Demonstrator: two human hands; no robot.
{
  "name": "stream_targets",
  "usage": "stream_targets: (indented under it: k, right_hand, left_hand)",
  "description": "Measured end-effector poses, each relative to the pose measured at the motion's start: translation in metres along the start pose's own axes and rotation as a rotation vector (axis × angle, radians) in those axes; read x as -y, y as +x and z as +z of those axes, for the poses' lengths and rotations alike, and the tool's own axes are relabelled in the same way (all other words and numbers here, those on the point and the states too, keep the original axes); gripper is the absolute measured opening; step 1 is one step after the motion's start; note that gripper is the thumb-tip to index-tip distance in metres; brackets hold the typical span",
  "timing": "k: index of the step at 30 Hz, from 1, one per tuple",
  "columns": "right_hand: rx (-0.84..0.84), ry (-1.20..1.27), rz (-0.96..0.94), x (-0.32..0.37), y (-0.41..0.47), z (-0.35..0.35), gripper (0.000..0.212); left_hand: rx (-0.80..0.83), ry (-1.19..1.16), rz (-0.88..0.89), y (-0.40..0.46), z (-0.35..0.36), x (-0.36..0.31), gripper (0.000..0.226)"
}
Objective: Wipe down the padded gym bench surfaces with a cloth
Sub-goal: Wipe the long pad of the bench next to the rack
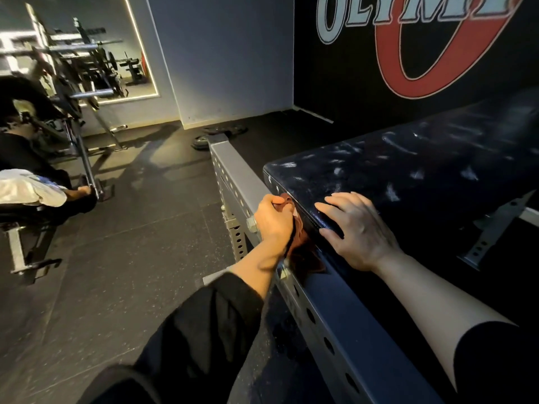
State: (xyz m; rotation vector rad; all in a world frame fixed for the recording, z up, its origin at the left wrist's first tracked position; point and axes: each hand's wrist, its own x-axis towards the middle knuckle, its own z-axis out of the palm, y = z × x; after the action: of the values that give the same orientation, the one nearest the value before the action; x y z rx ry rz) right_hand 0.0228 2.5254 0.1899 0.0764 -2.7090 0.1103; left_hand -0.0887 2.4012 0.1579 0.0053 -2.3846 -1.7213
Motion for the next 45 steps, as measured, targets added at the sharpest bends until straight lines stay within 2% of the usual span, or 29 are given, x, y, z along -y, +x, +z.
stream_targets:
  k: [2,4,6,9,11,17,19,22,26,28,31,34,39,45]
  right_hand:
    - [0.009,0.000,0.013,0.001,0.000,-0.002,0.053]
    - [0.013,-0.008,0.012,0.003,0.001,-0.003,0.051]
    - [0.025,-0.024,0.014,0.004,0.001,-0.003,0.048]
    - [0.051,-0.052,0.020,0.008,0.001,-0.006,0.048]
    - [0.076,-0.077,0.022,0.010,0.001,-0.008,0.048]
    - [0.176,-0.113,0.048,0.018,0.013,-0.018,0.057]
    - [0.184,-0.123,0.054,0.021,0.028,-0.019,0.060]
    - [0.188,-0.129,0.075,0.025,0.047,-0.012,0.058]
    - [0.167,-0.123,0.101,0.026,0.050,0.005,0.063]
    - [0.117,-0.127,0.092,0.024,0.049,0.006,0.064]
    - [0.074,-0.113,0.082,0.023,0.048,0.004,0.064]
    - [0.063,-0.105,0.068,0.022,0.047,0.006,0.063]
    - [0.077,-0.085,0.051,0.018,0.049,0.011,0.062]
    - [0.080,-0.078,0.035,0.016,0.050,0.013,0.059]
  left_hand:
    - [0.002,-0.210,0.039,-0.018,0.001,-0.003,0.012]
    - [0.074,-0.293,0.055,-0.033,0.003,0.001,0.027]
    - [0.155,-0.248,0.050,-0.031,0.004,0.008,0.033]
    - [0.116,-0.052,0.001,-0.009,0.002,0.008,0.024]
    - [0.113,-0.001,-0.016,0.004,-0.005,0.003,0.019]
    - [-0.229,-0.268,0.102,0.028,-0.029,-0.025,0.018]
    - [-0.158,-0.302,0.140,0.028,-0.021,-0.028,0.013]
    - [0.093,-0.242,0.105,0.010,0.001,-0.019,0.019]
    - [0.022,-0.126,0.018,-0.003,0.012,0.008,0.005]
    - [0.038,-0.105,-0.026,0.005,0.011,0.008,0.002]
    - [0.074,-0.124,-0.136,0.024,0.010,-0.002,0.017]
    - [0.052,-0.104,-0.094,0.027,0.007,-0.004,0.024]
    - [0.067,-0.026,0.100,0.013,0.005,0.017,0.026]
    - [-0.005,-0.046,0.069,0.044,0.014,0.010,0.018]
